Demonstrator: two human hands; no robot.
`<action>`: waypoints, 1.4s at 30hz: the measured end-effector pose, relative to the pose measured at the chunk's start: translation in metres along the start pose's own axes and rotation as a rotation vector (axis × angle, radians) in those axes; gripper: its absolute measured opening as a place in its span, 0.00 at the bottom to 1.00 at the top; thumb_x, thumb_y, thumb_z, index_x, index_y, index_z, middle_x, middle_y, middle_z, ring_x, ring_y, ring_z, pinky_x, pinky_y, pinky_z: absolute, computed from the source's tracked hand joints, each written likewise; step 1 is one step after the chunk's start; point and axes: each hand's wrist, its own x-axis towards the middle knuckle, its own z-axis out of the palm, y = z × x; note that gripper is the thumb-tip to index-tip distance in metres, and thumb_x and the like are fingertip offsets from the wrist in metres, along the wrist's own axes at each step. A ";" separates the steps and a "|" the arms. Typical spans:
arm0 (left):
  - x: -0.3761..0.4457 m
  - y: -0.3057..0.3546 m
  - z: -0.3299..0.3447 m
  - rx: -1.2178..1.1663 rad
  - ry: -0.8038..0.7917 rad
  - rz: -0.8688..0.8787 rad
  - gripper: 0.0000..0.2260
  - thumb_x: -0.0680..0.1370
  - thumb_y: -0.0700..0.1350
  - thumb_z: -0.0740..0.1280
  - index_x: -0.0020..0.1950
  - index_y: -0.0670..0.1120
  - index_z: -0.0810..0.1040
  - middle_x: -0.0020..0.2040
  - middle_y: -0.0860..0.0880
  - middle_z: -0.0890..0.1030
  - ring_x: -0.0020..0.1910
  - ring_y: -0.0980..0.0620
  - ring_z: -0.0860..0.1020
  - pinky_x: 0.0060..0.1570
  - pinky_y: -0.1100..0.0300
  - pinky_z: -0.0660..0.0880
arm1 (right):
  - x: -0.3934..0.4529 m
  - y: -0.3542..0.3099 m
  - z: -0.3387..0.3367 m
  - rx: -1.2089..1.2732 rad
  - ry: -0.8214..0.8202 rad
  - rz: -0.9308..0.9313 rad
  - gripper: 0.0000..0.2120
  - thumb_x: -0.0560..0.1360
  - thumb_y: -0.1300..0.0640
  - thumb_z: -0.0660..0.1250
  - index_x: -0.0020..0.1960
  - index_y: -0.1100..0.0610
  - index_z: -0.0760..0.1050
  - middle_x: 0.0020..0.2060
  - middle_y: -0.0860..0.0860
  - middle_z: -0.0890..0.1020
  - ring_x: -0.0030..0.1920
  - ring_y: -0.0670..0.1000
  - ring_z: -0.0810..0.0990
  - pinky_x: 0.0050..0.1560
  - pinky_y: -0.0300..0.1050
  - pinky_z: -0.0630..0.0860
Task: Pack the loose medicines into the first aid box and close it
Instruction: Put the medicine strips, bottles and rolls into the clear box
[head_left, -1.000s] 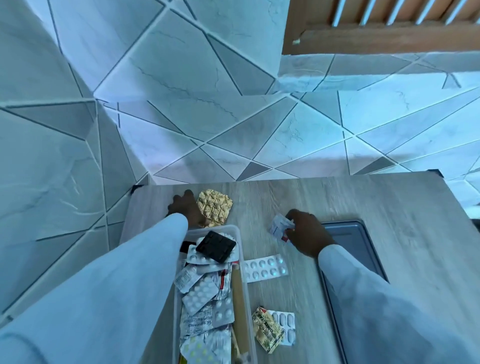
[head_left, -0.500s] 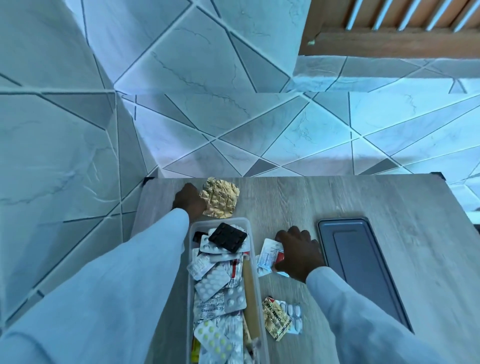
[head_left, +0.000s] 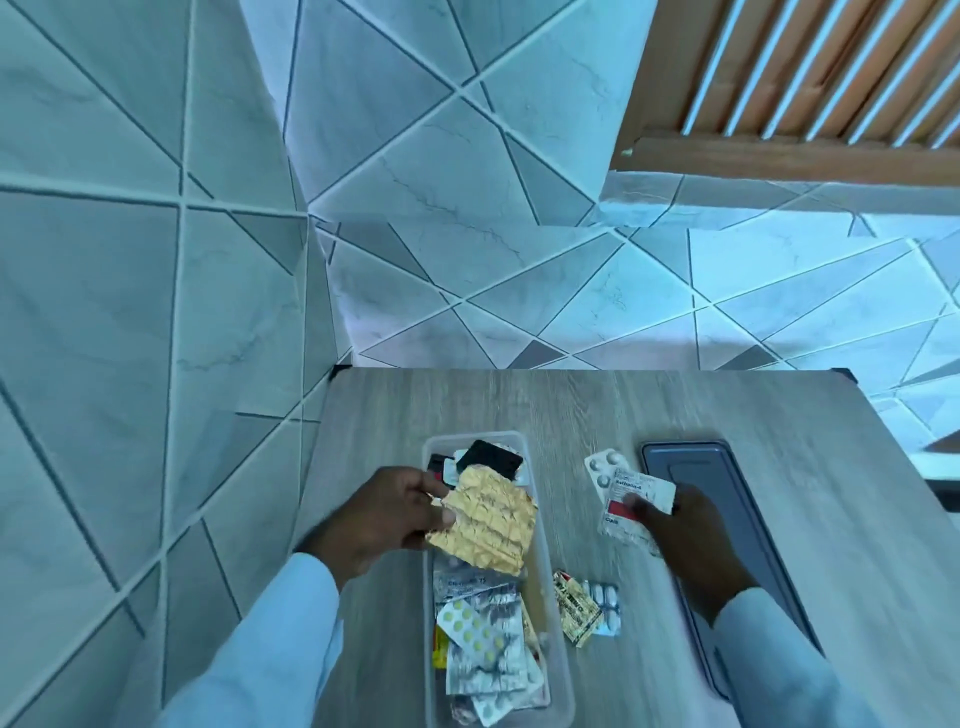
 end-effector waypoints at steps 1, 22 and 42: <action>-0.005 -0.010 0.007 0.029 -0.005 -0.001 0.15 0.70 0.35 0.75 0.55 0.37 0.77 0.37 0.43 0.80 0.37 0.50 0.82 0.35 0.56 0.80 | -0.014 -0.006 0.003 0.109 -0.005 0.024 0.11 0.70 0.62 0.74 0.51 0.60 0.79 0.40 0.53 0.85 0.35 0.45 0.84 0.32 0.37 0.78; -0.066 -0.096 0.113 1.281 0.236 0.275 0.47 0.59 0.75 0.24 0.77 0.62 0.41 0.80 0.52 0.39 0.78 0.46 0.38 0.75 0.40 0.41 | -0.089 0.042 0.033 -0.461 -0.261 -0.309 0.16 0.78 0.51 0.59 0.65 0.47 0.71 0.62 0.50 0.74 0.61 0.51 0.74 0.62 0.48 0.72; -0.080 -0.082 0.122 1.203 0.453 0.140 0.32 0.74 0.64 0.61 0.75 0.52 0.60 0.77 0.51 0.59 0.73 0.46 0.60 0.69 0.47 0.59 | -0.061 0.103 0.025 -0.770 -0.405 -0.197 0.27 0.65 0.45 0.70 0.59 0.52 0.66 0.54 0.53 0.74 0.56 0.56 0.74 0.53 0.51 0.76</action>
